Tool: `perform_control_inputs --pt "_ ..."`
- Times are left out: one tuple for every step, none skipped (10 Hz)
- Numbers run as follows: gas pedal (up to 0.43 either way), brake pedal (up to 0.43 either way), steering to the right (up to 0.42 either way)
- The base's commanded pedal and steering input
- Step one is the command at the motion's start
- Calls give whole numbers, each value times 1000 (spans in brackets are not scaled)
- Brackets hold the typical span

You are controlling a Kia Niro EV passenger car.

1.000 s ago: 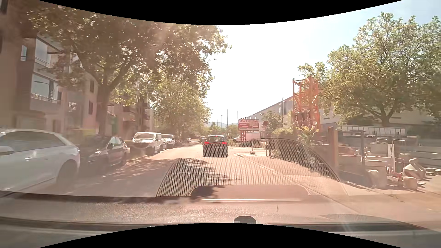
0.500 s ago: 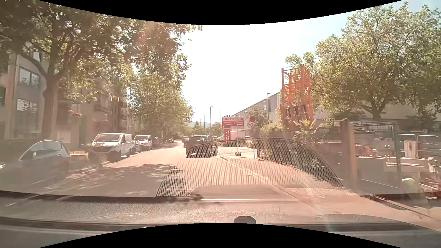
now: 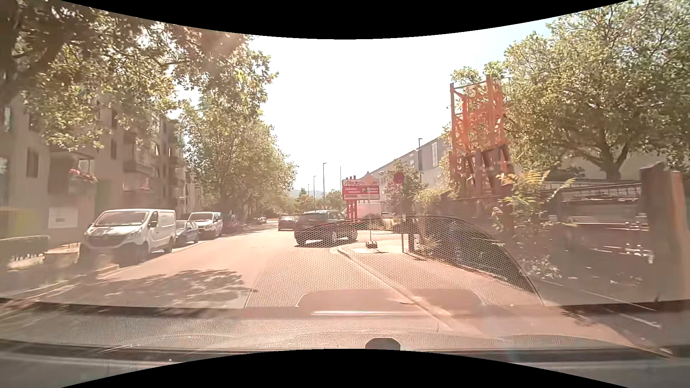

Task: Follow the waypoints while adhering to traffic rules and regulations

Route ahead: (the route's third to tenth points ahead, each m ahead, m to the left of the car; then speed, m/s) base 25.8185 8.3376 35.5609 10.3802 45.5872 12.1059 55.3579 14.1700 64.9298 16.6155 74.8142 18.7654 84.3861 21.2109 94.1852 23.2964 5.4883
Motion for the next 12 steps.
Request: perform_control_inputs --pt "39 0 -63" --pt "0 0 -78" --pt "0 0 -89" --pt "0 0 -99" --pt "0 0 -109" --pt "0 0 -120" --pt "0 0 -125" --pt "0 12 -128" --pt "0 37 -128" --pt "0 61 -127" --pt "0 79 -121" --pt "0 104 -113"
